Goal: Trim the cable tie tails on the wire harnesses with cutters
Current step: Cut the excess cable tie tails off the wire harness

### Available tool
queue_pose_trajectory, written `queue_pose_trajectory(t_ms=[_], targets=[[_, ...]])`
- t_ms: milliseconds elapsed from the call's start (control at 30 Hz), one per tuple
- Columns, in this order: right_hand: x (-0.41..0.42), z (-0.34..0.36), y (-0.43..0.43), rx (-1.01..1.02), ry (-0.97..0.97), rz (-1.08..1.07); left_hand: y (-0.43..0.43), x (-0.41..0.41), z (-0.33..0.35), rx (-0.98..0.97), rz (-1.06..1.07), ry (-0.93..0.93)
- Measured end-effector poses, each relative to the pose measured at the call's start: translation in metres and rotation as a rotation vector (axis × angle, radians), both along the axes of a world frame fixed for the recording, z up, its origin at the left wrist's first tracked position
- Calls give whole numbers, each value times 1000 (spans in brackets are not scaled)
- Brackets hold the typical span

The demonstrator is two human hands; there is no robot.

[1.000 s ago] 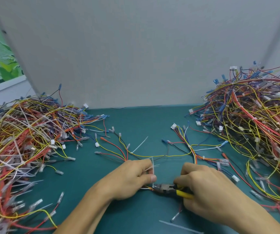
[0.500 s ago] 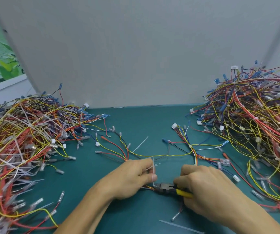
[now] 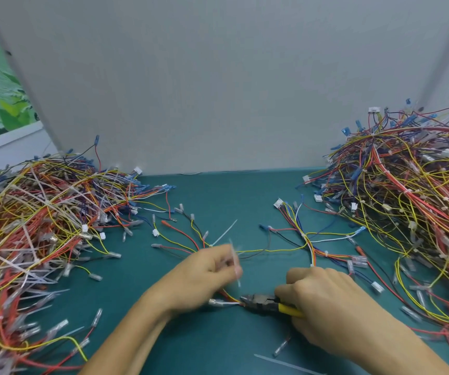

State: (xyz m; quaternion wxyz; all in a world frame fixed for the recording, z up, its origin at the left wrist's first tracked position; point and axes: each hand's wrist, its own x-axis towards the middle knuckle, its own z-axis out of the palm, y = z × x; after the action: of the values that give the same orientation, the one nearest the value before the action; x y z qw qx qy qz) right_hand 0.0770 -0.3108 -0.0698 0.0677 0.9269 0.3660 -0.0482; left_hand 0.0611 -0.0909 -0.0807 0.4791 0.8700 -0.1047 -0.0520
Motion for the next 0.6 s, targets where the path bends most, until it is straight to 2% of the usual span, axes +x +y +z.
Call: queue_pose_trajectory(t_ms=[133, 200, 267, 333, 433, 500, 600], targets=[[-3, 1, -3, 177, -29, -10, 21, 6, 13, -728, 417, 69], [-4, -1, -3, 247, -9, 16, 33, 8, 17, -886, 542, 58], [-4, -5, 0, 291, 42, 60, 35, 11, 14, -894, 624, 42], [-4, -7, 1, 292, 93, 90, 29, 13, 6, -695, 652, -23], [1, -5, -5, 269, 128, 88, 21, 11, -4, -20, 540, -248], [5, -3, -11, 254, 151, 82, 16, 9, -7, 294, 393, -355], [9, 2, -18, 196, 166, 90, 6, 5, -7, 710, 273, -293]])
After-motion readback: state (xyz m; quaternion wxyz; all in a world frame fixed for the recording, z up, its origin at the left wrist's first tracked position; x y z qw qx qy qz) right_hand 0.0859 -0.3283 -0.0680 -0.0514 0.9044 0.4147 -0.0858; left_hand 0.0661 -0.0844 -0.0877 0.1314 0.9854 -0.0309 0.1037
